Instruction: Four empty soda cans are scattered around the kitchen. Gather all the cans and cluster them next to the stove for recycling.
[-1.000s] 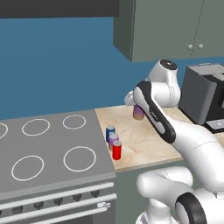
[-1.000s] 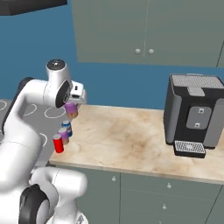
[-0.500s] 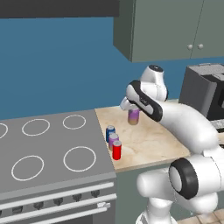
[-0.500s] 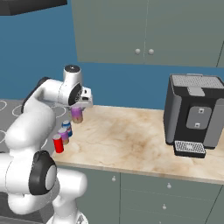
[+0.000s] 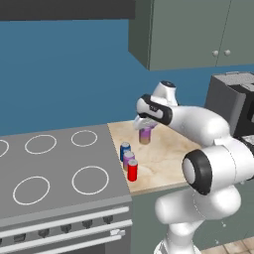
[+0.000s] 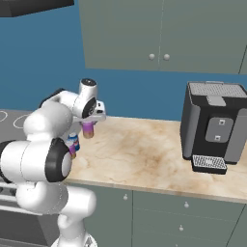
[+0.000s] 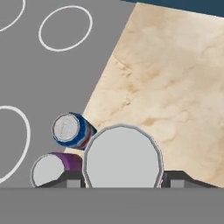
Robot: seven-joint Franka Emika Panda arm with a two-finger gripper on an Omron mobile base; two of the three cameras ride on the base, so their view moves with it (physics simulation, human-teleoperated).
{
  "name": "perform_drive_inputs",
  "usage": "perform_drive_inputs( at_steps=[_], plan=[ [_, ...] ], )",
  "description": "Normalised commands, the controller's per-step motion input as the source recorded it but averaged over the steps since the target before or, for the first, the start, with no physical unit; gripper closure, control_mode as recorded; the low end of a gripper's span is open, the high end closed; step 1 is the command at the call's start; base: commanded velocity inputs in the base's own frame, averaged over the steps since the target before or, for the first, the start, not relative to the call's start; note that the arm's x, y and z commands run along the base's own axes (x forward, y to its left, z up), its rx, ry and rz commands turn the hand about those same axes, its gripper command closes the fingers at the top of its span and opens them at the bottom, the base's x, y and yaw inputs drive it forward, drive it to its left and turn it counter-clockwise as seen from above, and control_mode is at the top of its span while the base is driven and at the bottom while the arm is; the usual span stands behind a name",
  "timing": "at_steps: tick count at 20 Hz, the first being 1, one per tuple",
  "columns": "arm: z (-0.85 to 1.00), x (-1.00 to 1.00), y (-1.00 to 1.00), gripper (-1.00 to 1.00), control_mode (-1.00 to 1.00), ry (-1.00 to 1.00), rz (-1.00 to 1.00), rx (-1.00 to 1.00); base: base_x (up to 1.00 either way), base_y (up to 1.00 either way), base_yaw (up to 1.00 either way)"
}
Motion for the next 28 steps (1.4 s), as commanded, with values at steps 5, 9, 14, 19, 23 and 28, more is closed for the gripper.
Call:
perform_drive_inputs(
  at_steps=[5, 9, 14, 19, 23, 28],
  plan=[
    [-0.49, -0.04, 0.06, 1.00, -1.00, 0.03, 0.15, 0.00, 0.00, 0.00, 0.00],
    [-0.55, -0.17, 0.04, 1.00, -1.00, 0.04, 0.13, 0.00, 0.00, 0.00, 0.00],
    [-0.41, -0.33, 0.04, 1.00, -1.00, 0.00, 0.09, 0.00, 0.00, 0.00, 0.00],
    [-0.29, -0.16, 0.22, 1.00, -1.00, 0.00, 0.05, -0.01, 0.00, 0.00, 0.00],
    [-0.36, 0.00, 0.07, 1.00, -1.00, 0.00, 0.03, -0.01, 0.00, 0.00, 0.00],
    [-0.36, -0.03, 0.00, 1.00, -1.00, 0.00, 0.03, 0.00, 0.00, 0.00, 0.00]
  ],
)
